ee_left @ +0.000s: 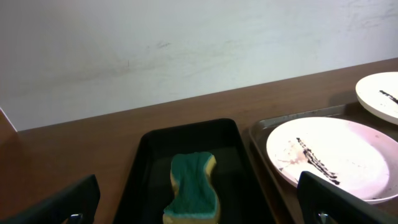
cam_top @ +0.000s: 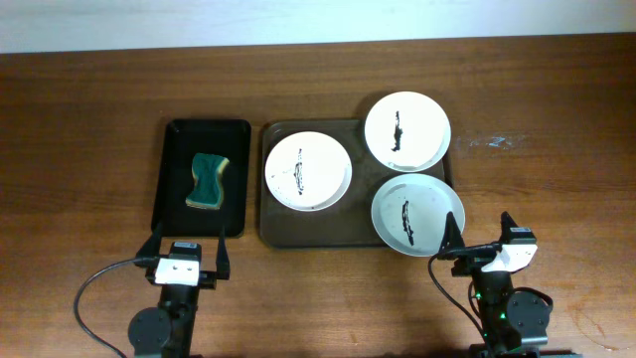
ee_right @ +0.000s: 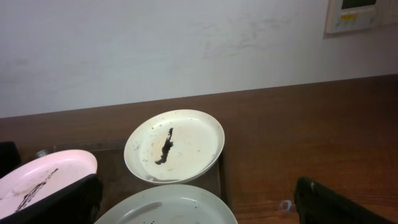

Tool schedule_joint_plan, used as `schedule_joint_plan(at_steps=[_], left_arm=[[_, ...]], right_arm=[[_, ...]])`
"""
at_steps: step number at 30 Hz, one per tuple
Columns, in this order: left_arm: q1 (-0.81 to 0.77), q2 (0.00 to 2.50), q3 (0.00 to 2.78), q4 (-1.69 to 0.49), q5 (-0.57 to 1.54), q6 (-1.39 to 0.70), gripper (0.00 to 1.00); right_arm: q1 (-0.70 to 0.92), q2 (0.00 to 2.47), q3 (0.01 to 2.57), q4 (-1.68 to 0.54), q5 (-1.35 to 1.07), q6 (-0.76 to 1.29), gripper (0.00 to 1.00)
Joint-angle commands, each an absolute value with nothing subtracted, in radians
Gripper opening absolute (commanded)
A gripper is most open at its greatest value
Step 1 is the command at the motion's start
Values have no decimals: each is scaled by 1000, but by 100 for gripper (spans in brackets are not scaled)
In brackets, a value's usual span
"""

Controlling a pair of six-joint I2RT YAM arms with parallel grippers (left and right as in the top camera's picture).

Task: Clean dirty plates on tray and stack at the side

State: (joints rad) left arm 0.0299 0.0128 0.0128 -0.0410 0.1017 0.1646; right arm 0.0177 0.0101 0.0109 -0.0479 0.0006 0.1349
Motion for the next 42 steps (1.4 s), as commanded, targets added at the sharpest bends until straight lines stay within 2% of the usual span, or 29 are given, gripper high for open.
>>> schedule_joint_plan(at_steps=[1, 7, 17, 22, 28, 34, 36, 37, 41, 42], left_arm=[[26, 8, 9, -30, 112, 174, 99], [26, 8, 42, -8, 113, 174, 99], [26, 91, 148, -16, 118, 174, 99], [26, 356, 350, -27, 197, 174, 99], [26, 762, 751, -282, 275, 174, 99], [26, 1140, 1205, -706, 373, 175, 99], [27, 1253, 1362, -852, 460, 175, 99], [27, 1288, 1412, -898, 460, 175, 99], [27, 1484, 1713, -1182, 459, 290, 99], [27, 1499, 1724, -1195, 461, 289, 100]], right_arm=[[26, 7, 6, -41, 12, 138, 99], [26, 7, 8, 90, 12, 134, 99], [26, 7, 100, 84, 12, 134, 99], [26, 7, 156, 69, -15, 134, 99], [26, 70, 318, -72, -36, 134, 99], [26, 418, 643, -273, -181, 134, 99], [26, 635, 853, -446, -336, 135, 99], [26, 682, 901, -490, -353, 135, 99], [26, 1151, 1386, -982, -438, 135, 99], [26, 1221, 1448, -1048, -438, 135, 99]])
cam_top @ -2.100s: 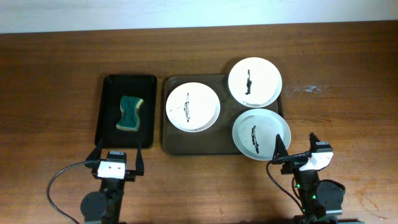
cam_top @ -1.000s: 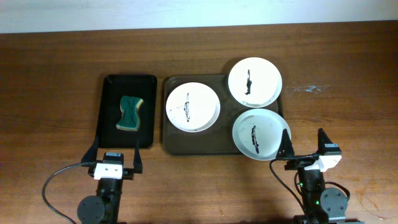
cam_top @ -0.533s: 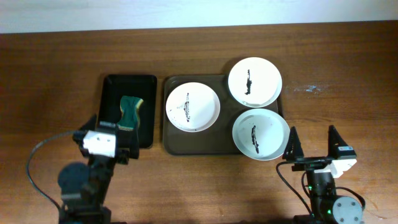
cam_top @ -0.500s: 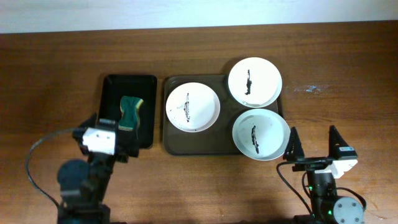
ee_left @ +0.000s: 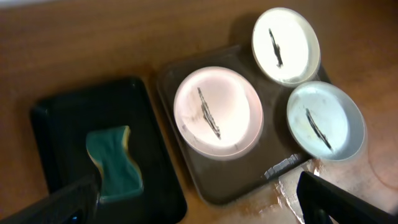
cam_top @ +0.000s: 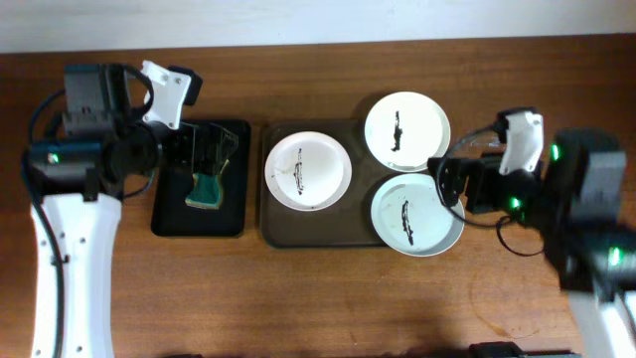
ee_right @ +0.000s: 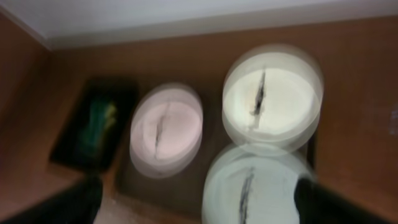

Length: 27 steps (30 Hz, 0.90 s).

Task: Clean dirty plates on tray and stack at the side

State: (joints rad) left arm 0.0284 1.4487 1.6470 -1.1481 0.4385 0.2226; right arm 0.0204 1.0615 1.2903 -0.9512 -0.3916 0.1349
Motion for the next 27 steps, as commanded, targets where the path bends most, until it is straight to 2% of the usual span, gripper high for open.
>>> schedule_joint_plan(at_steps=[1, 3, 5, 7, 8, 9, 10, 14, 17, 22, 25, 27], left_arm=[[27, 1501, 1721, -1196, 458, 290, 99], [27, 1504, 1721, -1181, 430, 284, 99], [26, 1504, 1721, -1183, 438, 278, 99], [26, 1514, 1721, -1184, 442, 277, 99], [26, 1531, 1721, -1180, 407, 224, 99], [27, 1585, 1721, -1172, 223, 37, 100], [26, 1636, 1721, -1167, 159, -9, 100], [26, 1773, 1721, -1129, 62, -94, 89], [26, 1819, 1721, -1080, 61, -94, 84], [26, 1838, 1721, -1041, 25, -93, 78], [26, 1891, 1721, -1032, 25, -93, 74], [26, 1943, 1721, -1032, 25, -93, 67]], right_arm=[[26, 1285, 1495, -1090, -438, 135, 99], [26, 1439, 1527, -1032, -446, 136, 99], [29, 1549, 1527, -929, -587, 134, 100], [77, 1639, 1527, -827, -580, 136, 81], [126, 1678, 1527, -795, -470, 176, 74], [178, 1712, 1527, -787, -335, 224, 66], [224, 1749, 1527, -781, -248, 253, 58], [336, 1919, 1527, -717, -160, 334, 48], [349, 2041, 1527, -685, -146, 367, 45], [380, 2149, 1526, -617, -154, 376, 36], [397, 2164, 1526, -605, -137, 407, 22], [402, 2188, 1525, -609, -133, 419, 13]])
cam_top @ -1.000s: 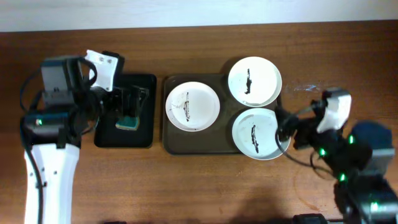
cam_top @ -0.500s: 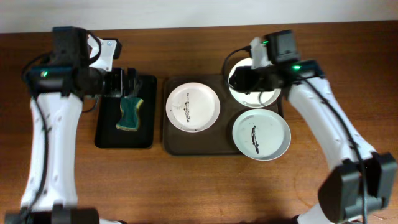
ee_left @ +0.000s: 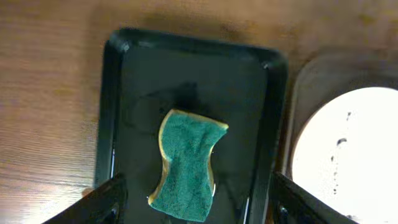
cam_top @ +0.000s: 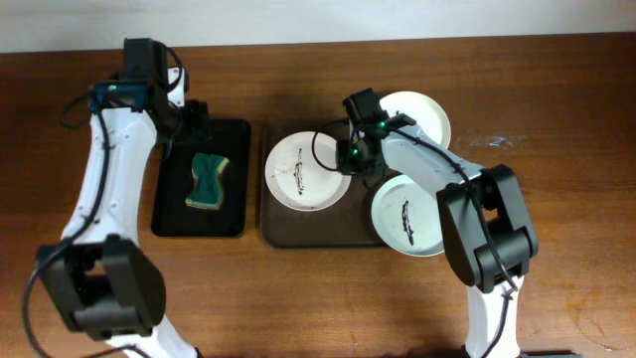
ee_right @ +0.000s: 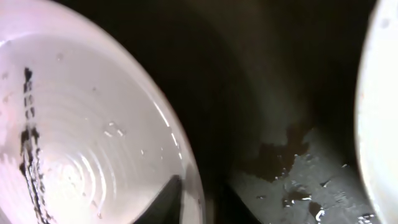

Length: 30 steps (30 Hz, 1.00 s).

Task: Clean dirty plates on tray and stack at the side

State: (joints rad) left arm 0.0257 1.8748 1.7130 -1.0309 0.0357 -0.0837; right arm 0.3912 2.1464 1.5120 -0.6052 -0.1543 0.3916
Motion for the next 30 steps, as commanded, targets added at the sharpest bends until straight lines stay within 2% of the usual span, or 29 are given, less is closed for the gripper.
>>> schedule_joint_plan(at_steps=[1, 5, 7, 10, 14, 16, 18, 19, 20, 21, 22, 23, 25, 28, 30], left_arm=[[26, 1971, 1721, -1032, 26, -92, 61], [26, 2053, 1720, -1045, 48, -1, 57], [26, 2078, 1716, -1084, 67, 72, 49], [26, 2136, 1715, -1135, 67, 104, 55], [26, 2211, 1698, -1149, 67, 107, 53], [26, 2211, 1678, -1146, 66, 107, 40], [26, 2211, 1647, -1114, 66, 107, 20], [26, 2211, 1636, -1085, 67, 107, 2], [26, 2211, 1635, -1070, 67, 107, 0], [25, 2208, 1644, -1055, 68, 107, 0], [21, 2203, 1680, -1077, 74, 107, 0], [17, 2196, 1720, -1098, 96, 107, 0], [6, 2176, 1867, -1165, 136, 106, 0], [-43, 2170, 2049, -1248, 136, 107, 0], [-107, 2171, 2068, -1241, 154, 106, 0]], right_arm=[[402, 2200, 1525, -612, -134, 428, 9], [402, 2202, 1525, -613, -134, 428, 6], [402, 2202, 1525, -613, -130, 428, 6], [402, 2202, 1525, -618, -126, 428, 6], [402, 2202, 1525, -621, -125, 428, 6], [402, 2202, 1525, -620, -121, 428, 6], [402, 2202, 1525, -620, -121, 428, 6], [402, 2202, 1525, -620, -121, 428, 6], [402, 2202, 1525, -620, -121, 427, 6], [402, 2202, 1525, -621, -119, 427, 11], [402, 2202, 1525, -622, -119, 427, 20], [402, 2202, 1525, -624, -120, 427, 22], [401, 2202, 1525, -635, -152, 424, 4], [401, 2202, 1525, -643, -154, 424, 4], [398, 2202, 1525, -651, -166, 423, 4]])
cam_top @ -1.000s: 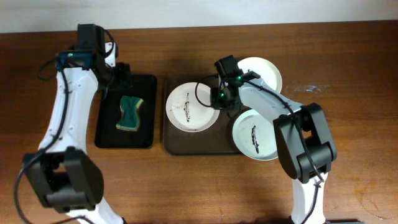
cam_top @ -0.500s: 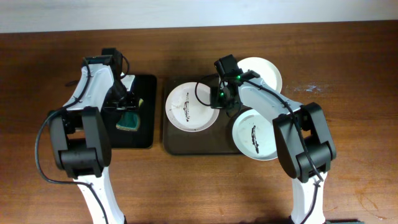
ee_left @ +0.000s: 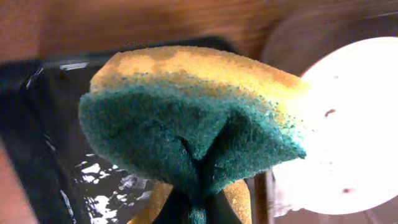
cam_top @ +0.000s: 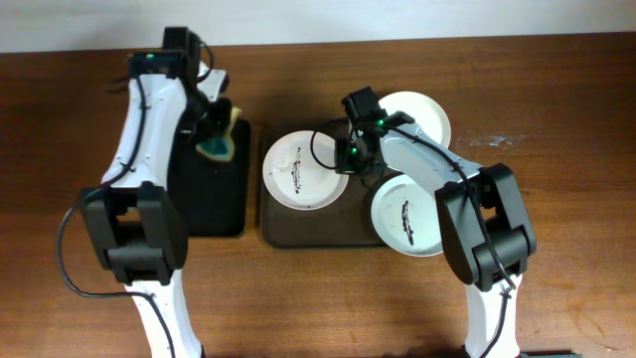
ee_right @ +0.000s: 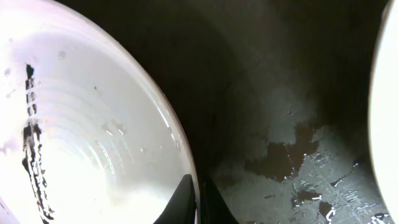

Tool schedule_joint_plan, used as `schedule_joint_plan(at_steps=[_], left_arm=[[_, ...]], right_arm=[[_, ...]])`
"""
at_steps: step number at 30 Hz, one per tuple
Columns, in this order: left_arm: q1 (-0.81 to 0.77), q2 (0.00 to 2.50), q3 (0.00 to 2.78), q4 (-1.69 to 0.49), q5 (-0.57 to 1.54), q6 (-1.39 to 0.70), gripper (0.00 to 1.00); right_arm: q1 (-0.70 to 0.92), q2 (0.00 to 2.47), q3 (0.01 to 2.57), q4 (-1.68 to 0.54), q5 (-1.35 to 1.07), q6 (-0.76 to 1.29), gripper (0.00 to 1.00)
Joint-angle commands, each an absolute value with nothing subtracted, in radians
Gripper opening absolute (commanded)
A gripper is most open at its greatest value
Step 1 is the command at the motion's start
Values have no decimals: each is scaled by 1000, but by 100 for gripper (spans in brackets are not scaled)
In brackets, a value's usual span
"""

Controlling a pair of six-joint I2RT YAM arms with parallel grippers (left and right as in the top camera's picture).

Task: Clean dirty plates on tray and stack at the side
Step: 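Scrub the held plate with the sponge in the left gripper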

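Note:
My left gripper [cam_top: 216, 132] is shut on the green and yellow sponge [cam_top: 223, 141], held above the far right corner of the black tray [cam_top: 204, 204]. The left wrist view is filled by the pinched sponge [ee_left: 186, 118], with the gripper [ee_left: 199, 210] below it. My right gripper [cam_top: 350, 159] is shut on the right rim of the left dirty plate [cam_top: 298, 171] on the brown tray [cam_top: 288, 234]. In the right wrist view the fingers [ee_right: 186, 202] pinch that plate's [ee_right: 81, 137] rim. A black streak marks each plate.
Two more streaked plates lie at the brown tray's right side, one at the far corner [cam_top: 412, 124] and one at the near corner [cam_top: 417, 217], both overhanging its edge. Bare wooden table [cam_top: 556, 199] lies right of the tray.
The sponge lay flat in the black tray under my open left gripper; now that gripper is shut on it and holds it lifted near the tray's far right corner. My right gripper has shut on the plate's rim.
Both arms first sat folded at the table's front edge with grippers open. Then both were raised over the table. Then my left gripper hung open above the sponge and my right reached the left plate's rim. Now each is shut on its object.

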State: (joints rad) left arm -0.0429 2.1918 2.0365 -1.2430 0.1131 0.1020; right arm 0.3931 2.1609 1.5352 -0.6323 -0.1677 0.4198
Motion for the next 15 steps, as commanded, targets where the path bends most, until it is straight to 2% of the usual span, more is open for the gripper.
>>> schedule_joint_plan(at_steps=[1, 10, 13, 14, 15], left_arm=[[-148, 2181, 2065, -1224, 225, 97, 0], [-360, 2482, 2062, -1195, 241, -165, 0], [-390, 2504, 2063, -1276, 308, -141, 0], [-389, 2504, 2064, -1324, 434, -31, 0], [-385, 2504, 2064, -1343, 452, -6, 0]], right_arm=[[396, 2202, 1525, -651, -176, 423, 4], [352, 2202, 1510, -635, -282, 402, 4], [339, 2220, 1509, -631, -341, 410, 4], [312, 2232, 1509, -628, -420, 409, 4], [292, 2246, 1508, -628, -478, 409, 4]])
